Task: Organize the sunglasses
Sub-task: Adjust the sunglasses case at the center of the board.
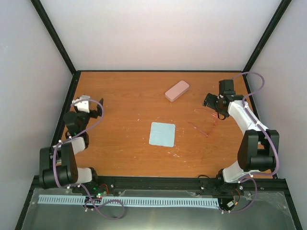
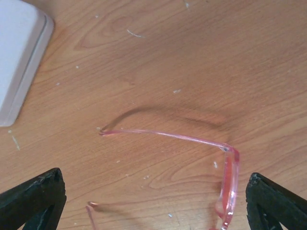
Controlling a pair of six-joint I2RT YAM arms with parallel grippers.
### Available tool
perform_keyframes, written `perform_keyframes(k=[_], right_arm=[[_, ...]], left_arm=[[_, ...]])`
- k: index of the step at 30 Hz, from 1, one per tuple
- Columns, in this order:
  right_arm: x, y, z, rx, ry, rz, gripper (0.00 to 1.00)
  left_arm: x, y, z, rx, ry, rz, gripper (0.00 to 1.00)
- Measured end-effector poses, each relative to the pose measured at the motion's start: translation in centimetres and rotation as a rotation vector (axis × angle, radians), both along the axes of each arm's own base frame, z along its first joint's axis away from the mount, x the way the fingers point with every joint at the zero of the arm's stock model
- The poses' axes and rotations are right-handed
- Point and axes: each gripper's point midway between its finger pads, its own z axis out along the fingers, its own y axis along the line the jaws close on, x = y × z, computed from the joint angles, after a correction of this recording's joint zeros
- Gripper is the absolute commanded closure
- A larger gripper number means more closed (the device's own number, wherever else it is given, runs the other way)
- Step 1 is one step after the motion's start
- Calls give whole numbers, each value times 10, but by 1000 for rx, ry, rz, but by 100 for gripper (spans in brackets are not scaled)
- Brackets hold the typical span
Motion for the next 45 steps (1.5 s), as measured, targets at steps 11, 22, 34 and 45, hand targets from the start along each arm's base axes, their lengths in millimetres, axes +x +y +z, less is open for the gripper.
perform_keyframes(k=[11,22,34,45], right_arm=[[93,35,26,75,-135,134,39],[172,64,-61,70,-53,226,75],[229,80,-86,157,-175,191,87],[286,97,-85,240,-292,199,88]], left_arm=[[61,-21,133,102,-63,-236,0],[78,-18,86,94,171,-256,1],[78,-67,45,134,323,-355,2],[92,-65,33,131,371,-337,2]])
